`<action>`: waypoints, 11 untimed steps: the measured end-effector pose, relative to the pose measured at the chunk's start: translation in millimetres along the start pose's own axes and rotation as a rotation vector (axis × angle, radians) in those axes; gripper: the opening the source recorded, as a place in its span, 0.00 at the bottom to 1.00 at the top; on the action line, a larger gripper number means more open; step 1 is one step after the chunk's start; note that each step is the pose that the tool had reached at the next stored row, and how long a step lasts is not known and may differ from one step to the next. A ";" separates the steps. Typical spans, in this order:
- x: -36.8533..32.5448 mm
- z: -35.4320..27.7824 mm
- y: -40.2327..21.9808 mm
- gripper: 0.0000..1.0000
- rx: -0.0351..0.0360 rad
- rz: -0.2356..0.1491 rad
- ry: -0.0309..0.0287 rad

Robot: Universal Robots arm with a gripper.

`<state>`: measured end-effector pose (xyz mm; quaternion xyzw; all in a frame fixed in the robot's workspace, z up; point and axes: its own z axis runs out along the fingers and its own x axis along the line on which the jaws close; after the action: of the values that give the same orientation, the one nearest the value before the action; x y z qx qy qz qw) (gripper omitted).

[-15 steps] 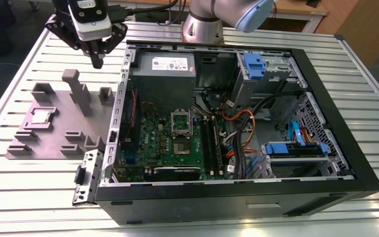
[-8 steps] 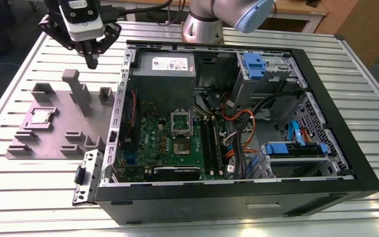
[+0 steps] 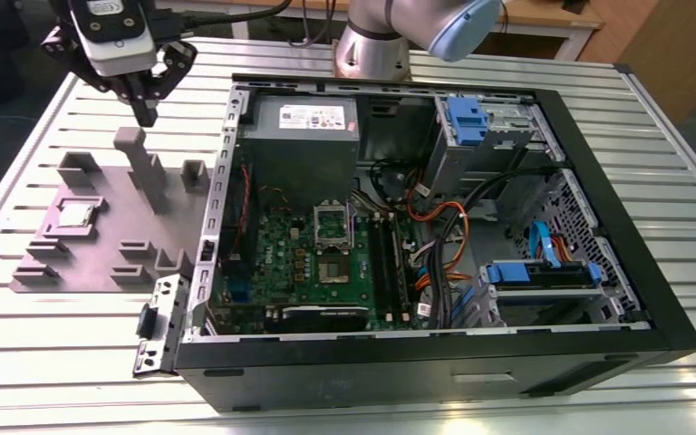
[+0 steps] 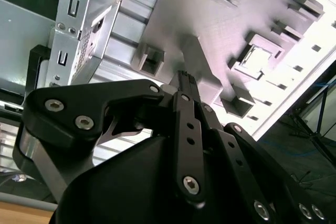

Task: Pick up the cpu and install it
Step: 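Reach for the cpu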

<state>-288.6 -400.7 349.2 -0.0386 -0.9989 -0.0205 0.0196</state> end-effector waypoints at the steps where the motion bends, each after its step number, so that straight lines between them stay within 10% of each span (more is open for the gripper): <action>1: 0.6 0.0 -0.1 0.11 0.0001 0.000 0.0001; 11: 3.6 0.2 -0.3 0.11 0.0001 0.000 0.0000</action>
<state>-292.3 -400.7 349.1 -0.0385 -0.9989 -0.0205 0.0196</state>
